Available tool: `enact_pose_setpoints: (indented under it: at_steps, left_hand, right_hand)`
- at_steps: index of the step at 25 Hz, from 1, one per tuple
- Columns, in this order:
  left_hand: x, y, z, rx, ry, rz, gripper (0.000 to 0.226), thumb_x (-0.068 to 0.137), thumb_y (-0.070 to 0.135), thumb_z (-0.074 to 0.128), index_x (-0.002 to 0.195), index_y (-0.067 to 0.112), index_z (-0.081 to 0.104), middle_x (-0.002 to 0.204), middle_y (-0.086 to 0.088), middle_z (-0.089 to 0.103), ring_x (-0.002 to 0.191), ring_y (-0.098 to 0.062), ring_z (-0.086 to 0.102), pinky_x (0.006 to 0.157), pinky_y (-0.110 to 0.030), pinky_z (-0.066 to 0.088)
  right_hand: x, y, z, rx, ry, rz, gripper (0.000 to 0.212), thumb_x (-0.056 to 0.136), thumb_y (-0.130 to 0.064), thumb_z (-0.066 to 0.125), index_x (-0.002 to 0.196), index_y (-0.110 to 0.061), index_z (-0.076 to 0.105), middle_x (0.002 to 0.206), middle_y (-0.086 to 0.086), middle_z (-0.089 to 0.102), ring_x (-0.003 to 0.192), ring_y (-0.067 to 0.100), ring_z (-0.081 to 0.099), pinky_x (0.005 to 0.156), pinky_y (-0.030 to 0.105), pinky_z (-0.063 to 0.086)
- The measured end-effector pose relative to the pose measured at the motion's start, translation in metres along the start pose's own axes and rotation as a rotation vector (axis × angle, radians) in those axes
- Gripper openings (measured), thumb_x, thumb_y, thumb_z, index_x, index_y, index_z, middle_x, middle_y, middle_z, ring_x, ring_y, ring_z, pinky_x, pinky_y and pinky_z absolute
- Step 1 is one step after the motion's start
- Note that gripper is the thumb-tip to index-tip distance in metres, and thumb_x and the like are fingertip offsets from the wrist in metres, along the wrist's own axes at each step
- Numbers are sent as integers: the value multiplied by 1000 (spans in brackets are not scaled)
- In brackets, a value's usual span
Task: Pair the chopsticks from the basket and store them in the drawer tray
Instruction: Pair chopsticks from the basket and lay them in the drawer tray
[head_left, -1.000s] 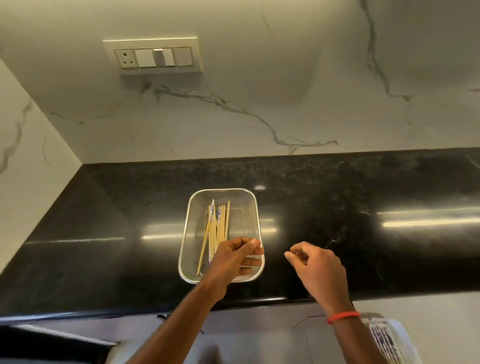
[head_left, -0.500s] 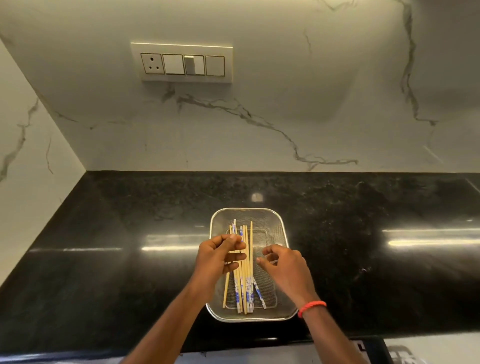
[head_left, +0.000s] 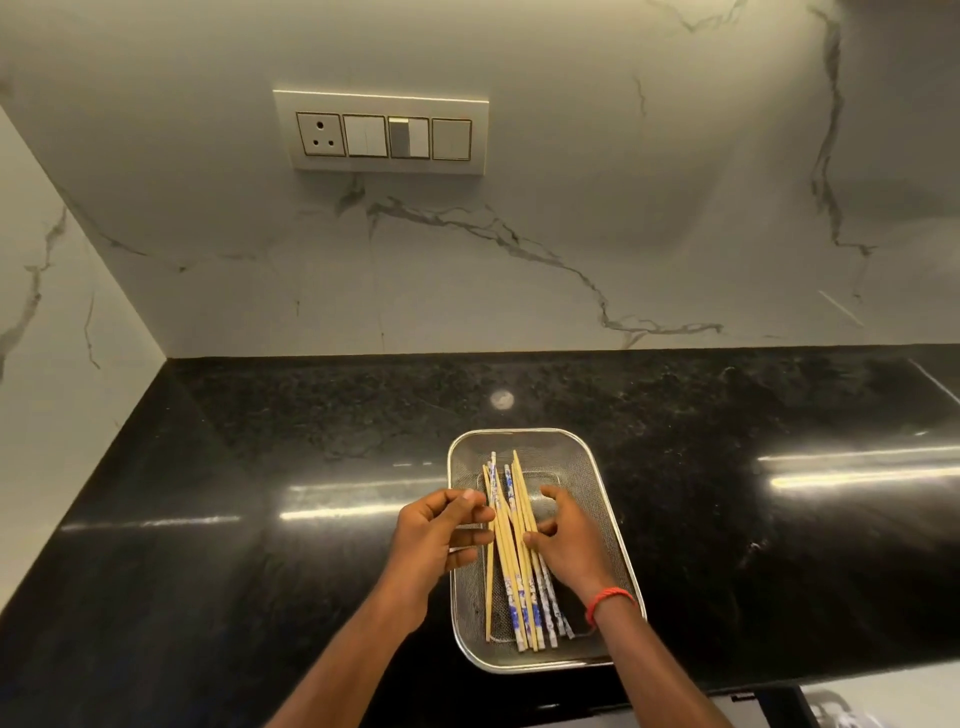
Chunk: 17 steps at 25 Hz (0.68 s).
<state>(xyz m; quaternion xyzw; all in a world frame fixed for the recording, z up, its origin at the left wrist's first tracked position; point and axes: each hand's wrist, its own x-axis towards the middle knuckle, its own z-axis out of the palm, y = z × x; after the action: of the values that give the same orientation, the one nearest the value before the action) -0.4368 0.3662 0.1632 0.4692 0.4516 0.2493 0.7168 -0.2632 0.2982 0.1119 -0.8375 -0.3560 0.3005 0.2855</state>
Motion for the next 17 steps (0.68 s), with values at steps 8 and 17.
enact_pose_setpoints:
  at_steps: [8, 17]
  left_hand:
    - [0, 1, -3, -12, -214, -133, 45, 98, 46, 52, 111, 9, 72, 106, -17, 77, 90, -31, 74, 83, -47, 59]
    - [-8, -15, 2, 22, -282, -99, 18, 90, -5, 63, 107, -5, 69, 98, -26, 76, 82, -36, 76, 70, -45, 63]
  right_hand:
    - [-33, -34, -20, 293, 248, -342, 22, 83, -9, 74, 94, -27, 77, 100, -10, 73, 97, 2, 67, 84, 16, 55]
    - [-47, -21, 2, -283, 324, -893, 34, 86, -22, 49, 109, -22, 74, 127, -6, 68, 124, 12, 56, 95, 32, 56]
